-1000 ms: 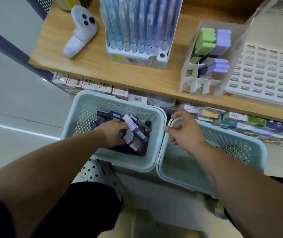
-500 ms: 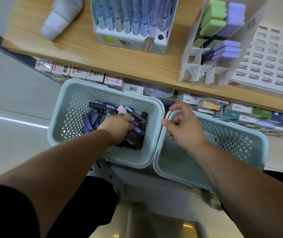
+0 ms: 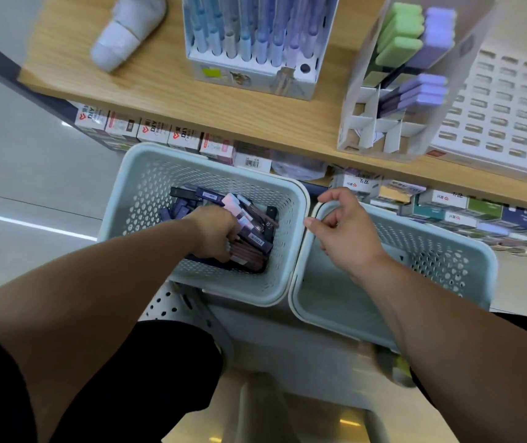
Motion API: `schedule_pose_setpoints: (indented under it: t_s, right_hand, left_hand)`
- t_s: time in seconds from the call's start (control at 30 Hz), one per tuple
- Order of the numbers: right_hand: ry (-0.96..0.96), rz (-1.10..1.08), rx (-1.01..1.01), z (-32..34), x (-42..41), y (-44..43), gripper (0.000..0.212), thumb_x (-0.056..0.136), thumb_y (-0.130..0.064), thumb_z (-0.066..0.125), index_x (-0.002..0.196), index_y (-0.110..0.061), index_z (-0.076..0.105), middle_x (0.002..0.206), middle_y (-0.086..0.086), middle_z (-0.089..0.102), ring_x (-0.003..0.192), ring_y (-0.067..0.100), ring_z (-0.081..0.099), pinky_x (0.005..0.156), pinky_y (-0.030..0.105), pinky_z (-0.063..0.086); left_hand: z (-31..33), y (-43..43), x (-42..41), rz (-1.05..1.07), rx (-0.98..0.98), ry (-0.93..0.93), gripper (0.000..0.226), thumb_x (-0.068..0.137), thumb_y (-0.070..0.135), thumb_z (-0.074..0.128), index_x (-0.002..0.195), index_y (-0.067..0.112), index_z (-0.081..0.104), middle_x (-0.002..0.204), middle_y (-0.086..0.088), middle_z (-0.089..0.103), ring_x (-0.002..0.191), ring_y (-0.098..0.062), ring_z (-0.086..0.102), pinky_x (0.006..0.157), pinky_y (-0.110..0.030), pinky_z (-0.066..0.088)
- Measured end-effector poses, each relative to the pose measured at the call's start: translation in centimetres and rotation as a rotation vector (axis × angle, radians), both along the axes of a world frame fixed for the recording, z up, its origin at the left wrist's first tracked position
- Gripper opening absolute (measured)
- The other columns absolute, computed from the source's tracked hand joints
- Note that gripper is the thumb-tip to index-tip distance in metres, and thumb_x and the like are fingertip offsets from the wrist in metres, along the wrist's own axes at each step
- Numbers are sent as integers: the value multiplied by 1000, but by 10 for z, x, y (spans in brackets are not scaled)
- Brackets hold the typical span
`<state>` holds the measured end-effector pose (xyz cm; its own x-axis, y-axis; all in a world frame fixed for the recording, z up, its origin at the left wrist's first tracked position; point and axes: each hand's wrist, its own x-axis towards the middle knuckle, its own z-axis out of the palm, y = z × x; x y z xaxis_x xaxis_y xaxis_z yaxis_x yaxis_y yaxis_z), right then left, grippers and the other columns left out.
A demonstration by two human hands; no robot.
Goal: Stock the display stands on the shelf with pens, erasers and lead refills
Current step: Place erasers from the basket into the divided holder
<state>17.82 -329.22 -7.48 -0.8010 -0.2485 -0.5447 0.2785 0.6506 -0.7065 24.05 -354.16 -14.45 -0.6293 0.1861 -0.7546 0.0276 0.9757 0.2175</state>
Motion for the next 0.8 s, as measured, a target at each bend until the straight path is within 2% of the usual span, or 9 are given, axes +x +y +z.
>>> schedule_pose_setpoints:
  t_s: [0.13,0.2,0.27,0.33,0.4,0.5,0.6,0.7,0.8]
  right_hand:
    - [104,88,121,8,-4,-3,29,90,-24,75,108,-30,55,65,-2,59,57,12,56,55,26,42]
    - [239,178,186,17,-3,-10,25,88,-24,76,104,-28,57,65,-6,58,61,11,58,57,28,44]
    - [363,301,177,25,1,-23,19,88,-25,75,100,-25,61,64,-10,54,62,11,56,60,31,48]
    - [420,417,126,27,7,-41,16,87,-25,75,98,-22,64,68,-12,52,65,13,56,64,35,52]
    - [347,485,124,24,9,-63,17,87,-26,76,100,-21,66,78,-11,58,75,14,59,71,38,55]
    - [94,548,263,12,7,-93,38,88,-35,75,119,-16,65,105,2,67,96,21,64,86,38,54]
    - [-47,634,443,1,5,-120,53,89,-41,73,129,-10,57,125,12,63,105,28,59,85,35,50]
    - [-248,591,531,-12,7,-135,67,90,-35,75,142,-4,46,141,17,53,121,34,57,98,41,48]
    - [-132,559,615,-38,14,-136,80,85,-39,79,147,-6,41,148,16,45,129,35,51,102,40,45]
  left_hand:
    - [39,-44,6,250,151,-111,25,66,36,86,81,35,66,80,4,71,62,-13,70,62,-40,60]
    - [73,-70,15,442,230,-104,24,69,25,90,81,29,70,76,4,73,61,-7,69,60,-31,55]
    - [106,-95,31,746,407,-78,23,70,15,90,85,17,73,77,0,75,63,-9,67,60,-20,48]
    - [129,-114,53,1048,617,-103,32,66,20,93,89,6,75,85,-10,76,73,-14,68,65,-17,52]
    - [138,-125,75,1300,776,-135,57,49,33,98,93,5,77,96,-16,75,82,-19,69,77,-23,58]
    - [140,-123,100,1535,993,-158,82,35,36,102,101,-2,74,102,-18,74,82,-19,72,81,-28,60]
    - [131,-112,110,1637,1177,-171,82,38,31,102,106,-5,73,99,-19,73,81,-23,73,75,-30,61]
    - [119,-105,113,1688,1305,-177,77,42,27,101,111,3,74,97,-16,72,77,-24,71,77,-33,61]
    - [109,-106,121,1698,1396,-148,79,46,25,100,118,11,70,98,-15,70,75,-23,69,78,-36,61]
